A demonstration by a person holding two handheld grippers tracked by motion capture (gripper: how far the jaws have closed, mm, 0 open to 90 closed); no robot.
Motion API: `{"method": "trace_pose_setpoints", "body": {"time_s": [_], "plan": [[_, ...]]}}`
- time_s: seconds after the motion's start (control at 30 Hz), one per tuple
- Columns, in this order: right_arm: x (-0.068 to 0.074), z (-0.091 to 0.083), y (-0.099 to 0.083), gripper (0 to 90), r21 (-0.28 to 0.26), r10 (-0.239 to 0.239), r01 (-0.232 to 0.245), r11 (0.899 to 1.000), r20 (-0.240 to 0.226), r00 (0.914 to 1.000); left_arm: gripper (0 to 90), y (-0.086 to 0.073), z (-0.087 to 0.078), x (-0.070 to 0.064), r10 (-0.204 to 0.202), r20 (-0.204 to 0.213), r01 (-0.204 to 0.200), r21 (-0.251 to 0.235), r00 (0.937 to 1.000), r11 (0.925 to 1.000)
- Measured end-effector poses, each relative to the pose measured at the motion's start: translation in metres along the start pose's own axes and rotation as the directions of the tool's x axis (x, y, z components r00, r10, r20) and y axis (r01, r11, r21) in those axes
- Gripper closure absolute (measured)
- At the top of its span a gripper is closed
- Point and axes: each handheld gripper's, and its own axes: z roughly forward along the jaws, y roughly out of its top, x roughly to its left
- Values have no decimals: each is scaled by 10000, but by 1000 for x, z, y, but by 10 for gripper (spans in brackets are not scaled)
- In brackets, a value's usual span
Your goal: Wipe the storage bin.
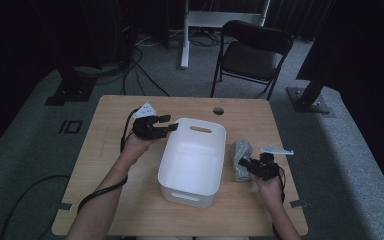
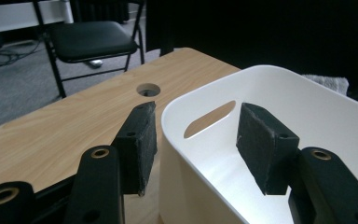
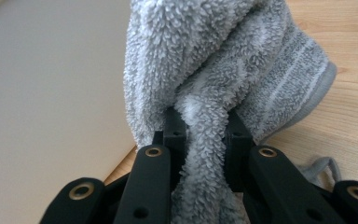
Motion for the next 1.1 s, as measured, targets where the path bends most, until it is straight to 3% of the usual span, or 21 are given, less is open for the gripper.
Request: {"method": "trace_pose_setpoints", "body": {"time_s": [0.2, 0.47, 0.73, 0.77, 1.07, 1.1], "plan": [[-1, -1, 0, 765, -13, 28, -28, 10000, -34, 10000, 471, 3, 14, 4, 219, 2, -219, 208, 9998, 9995], [-2, -2, -1, 765, -64, 31, -31, 10000, -85, 10000, 477, 4, 29, 14, 104, 32, -105, 320, 9999, 9994], [-4, -2, -2, 765, -51, 116, -116, 9999, -116, 9999, 477, 2, 43, 24, 24, 299, -37, 445, 9995, 9990], [-4, -2, -2, 765, -39, 120, -120, 9999, -118, 9999, 478, 1, 45, 26, -31, 485, 8, 466, 9988, 9989], [-6, -3, -3, 765, -64, 195, -195, 9998, -57, 9998, 568, 3, 54, 29, 53, 813, -109, 675, 9967, 9977], [-6, -4, -3, 765, -58, 227, -227, 9997, -51, 9997, 588, 3, 56, 27, 214, 624, -260, 734, 9978, 9970]]}}
